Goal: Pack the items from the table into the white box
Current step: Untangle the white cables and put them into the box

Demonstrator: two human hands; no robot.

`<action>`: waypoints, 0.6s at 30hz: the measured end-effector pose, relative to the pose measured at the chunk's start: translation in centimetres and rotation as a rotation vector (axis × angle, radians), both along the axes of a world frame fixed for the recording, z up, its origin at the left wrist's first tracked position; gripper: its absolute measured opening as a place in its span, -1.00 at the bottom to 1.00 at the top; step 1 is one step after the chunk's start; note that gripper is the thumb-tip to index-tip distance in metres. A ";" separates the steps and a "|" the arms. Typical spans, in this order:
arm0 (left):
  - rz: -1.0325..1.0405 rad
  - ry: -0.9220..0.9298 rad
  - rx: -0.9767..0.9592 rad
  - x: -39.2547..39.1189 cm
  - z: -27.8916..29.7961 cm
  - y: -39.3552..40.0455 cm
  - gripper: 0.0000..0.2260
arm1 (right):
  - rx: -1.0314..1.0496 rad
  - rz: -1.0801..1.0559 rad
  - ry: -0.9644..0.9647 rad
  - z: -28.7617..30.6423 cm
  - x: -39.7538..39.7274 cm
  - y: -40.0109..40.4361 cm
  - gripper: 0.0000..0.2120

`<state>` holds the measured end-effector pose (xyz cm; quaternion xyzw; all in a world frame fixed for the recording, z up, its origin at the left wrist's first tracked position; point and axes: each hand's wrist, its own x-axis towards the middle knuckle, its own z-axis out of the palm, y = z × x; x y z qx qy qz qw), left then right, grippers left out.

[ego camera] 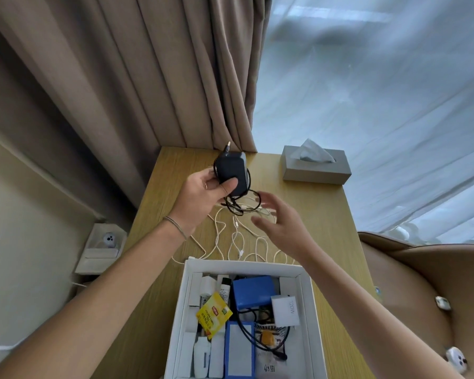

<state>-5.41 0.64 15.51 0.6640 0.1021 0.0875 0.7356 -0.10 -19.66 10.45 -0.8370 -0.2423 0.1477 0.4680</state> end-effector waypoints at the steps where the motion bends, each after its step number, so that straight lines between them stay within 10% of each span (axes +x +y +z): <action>1: -0.010 0.000 -0.038 -0.1 0.5 0.0 -0.72 | 0.120 0.005 0.143 0.6 -0.1 0.5 -0.56; 7: -0.076 0.060 -0.002 -2.9 0.9 -0.2 -0.64 | 0.548 0.021 0.753 2.9 -1.0 0.9 -0.59; 18: -0.265 0.318 0.266 -9.5 -3.7 -2.7 -0.78 | 0.301 0.105 0.475 -0.2 -7.7 -0.9 -0.54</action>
